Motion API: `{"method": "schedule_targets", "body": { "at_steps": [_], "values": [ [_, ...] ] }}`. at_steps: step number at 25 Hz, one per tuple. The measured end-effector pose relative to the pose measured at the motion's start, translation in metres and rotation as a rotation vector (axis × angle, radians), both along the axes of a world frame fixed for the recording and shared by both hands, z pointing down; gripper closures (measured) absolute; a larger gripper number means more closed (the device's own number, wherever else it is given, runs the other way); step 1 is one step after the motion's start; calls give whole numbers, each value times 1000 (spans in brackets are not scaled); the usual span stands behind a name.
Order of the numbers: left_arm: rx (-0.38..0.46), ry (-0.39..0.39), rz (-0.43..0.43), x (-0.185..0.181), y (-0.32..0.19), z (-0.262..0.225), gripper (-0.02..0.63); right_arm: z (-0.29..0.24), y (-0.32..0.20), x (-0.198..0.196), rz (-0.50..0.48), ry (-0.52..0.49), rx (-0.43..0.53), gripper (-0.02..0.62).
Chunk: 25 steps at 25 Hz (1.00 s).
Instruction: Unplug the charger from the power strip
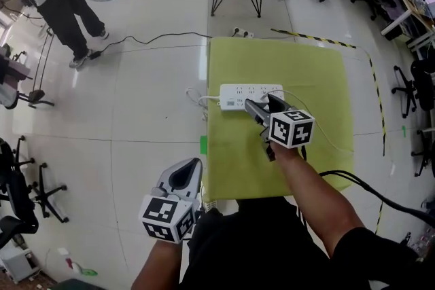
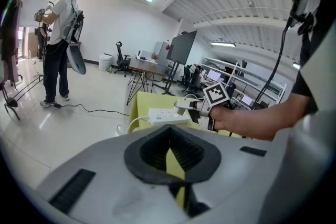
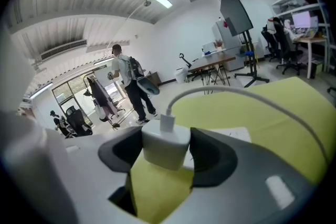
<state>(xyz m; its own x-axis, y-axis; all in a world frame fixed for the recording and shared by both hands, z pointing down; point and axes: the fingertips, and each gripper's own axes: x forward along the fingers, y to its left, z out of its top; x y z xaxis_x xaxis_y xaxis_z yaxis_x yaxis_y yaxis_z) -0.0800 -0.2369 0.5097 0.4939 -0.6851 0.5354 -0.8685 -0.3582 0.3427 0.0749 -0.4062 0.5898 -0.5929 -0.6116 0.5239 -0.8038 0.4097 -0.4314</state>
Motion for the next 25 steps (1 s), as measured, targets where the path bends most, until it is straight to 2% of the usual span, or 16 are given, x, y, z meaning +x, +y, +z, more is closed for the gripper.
{"method": "schedule_targets", "body": {
  "at_steps": [3,8,12,19,25],
  "values": [
    [16,22,7,-4,2,-5,600,8,46,-20,-82,-53,-118,318],
    [28,32,28,-11,22,-4,600,29,138,-41,-217,8,-221,318],
    [29,35,49,-20,33,-5,600,44,186,-55,-273,49,-278,318],
    [8,35,104,-30,54,-1,600,65,238,-67,-284,124,-341,318],
    [15,27,140,-28,65,-6,600,77,237,-72,-228,142,-327,314]
  ]
}}
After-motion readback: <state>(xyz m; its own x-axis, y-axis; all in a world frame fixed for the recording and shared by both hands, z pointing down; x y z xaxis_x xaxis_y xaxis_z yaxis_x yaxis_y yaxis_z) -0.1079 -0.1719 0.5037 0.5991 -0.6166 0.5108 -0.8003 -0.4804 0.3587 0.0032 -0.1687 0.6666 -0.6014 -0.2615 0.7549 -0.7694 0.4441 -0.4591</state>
